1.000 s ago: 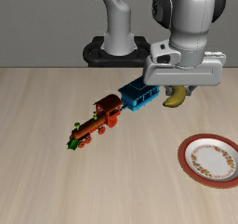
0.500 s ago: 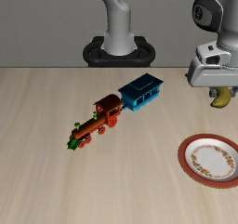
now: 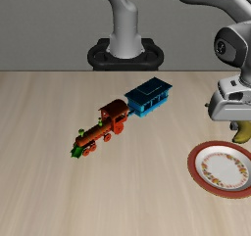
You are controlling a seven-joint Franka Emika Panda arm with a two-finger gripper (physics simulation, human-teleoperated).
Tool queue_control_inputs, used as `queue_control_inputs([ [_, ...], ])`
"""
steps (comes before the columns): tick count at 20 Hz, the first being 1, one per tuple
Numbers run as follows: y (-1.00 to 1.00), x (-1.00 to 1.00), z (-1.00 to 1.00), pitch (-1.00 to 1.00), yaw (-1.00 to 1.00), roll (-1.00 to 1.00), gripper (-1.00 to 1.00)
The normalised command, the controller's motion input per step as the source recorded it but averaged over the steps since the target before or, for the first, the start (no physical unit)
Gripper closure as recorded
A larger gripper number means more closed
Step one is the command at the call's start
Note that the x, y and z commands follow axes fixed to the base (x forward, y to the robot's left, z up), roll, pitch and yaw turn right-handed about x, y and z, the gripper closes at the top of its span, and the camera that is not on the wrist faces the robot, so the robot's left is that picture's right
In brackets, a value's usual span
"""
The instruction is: Pick up the banana and put it on the plate
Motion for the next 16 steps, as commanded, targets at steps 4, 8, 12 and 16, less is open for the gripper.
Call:
queue_control_inputs([
  [4, 0.0, 0.0, -1.0, 0.0, 0.0, 0.0, 1.0],
  [8, 0.0, 0.0, -0.75, 0.0, 0.0, 0.0, -1.0],
  [12, 0.0, 0.0, 0.0, 0.0, 0.0, 0.0, -1.0],
  [16, 0.0, 0.0, 0.0, 0.0, 0.0, 0.0, -1.0],
])
